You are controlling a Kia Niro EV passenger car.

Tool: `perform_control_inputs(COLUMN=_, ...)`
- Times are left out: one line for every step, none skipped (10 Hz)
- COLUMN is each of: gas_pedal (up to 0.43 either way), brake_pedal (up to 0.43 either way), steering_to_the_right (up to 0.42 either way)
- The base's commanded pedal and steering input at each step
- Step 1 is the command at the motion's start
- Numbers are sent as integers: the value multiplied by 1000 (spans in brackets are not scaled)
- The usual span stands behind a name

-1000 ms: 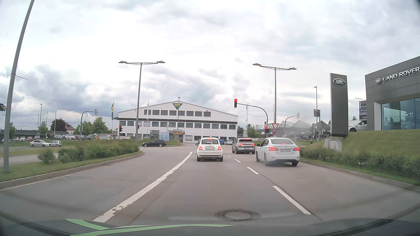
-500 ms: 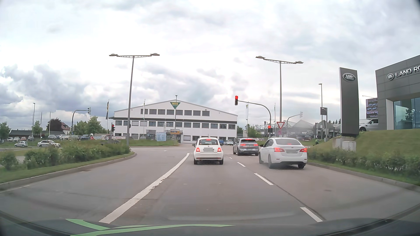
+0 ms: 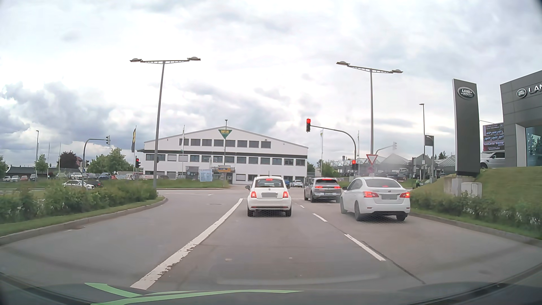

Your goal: Follow the waypoints while adhering to traffic rules and regulations

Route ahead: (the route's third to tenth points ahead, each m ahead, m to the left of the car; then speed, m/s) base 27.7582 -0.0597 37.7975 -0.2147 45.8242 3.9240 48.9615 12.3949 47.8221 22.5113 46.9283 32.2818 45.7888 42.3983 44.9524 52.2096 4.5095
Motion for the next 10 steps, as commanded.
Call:
perform_control_inputs(gas_pedal=0, brake_pedal=6, steering_to_the_right=-3)
perform_control_inputs(gas_pedal=0, brake_pedal=6, steering_to_the_right=-7)
perform_control_inputs(gas_pedal=0, brake_pedal=6, steering_to_the_right=-7)
perform_control_inputs(gas_pedal=0, brake_pedal=6, steering_to_the_right=-7)
perform_control_inputs(gas_pedal=0, brake_pedal=12, steering_to_the_right=-8)
perform_control_inputs(gas_pedal=0, brake_pedal=18, steering_to_the_right=-8)
perform_control_inputs(gas_pedal=0, brake_pedal=18, steering_to_the_right=-11)
perform_control_inputs(gas_pedal=0, brake_pedal=18, steering_to_the_right=-12)
perform_control_inputs(gas_pedal=0, brake_pedal=30, steering_to_the_right=-12)
perform_control_inputs(gas_pedal=0, brake_pedal=61, steering_to_the_right=-12)
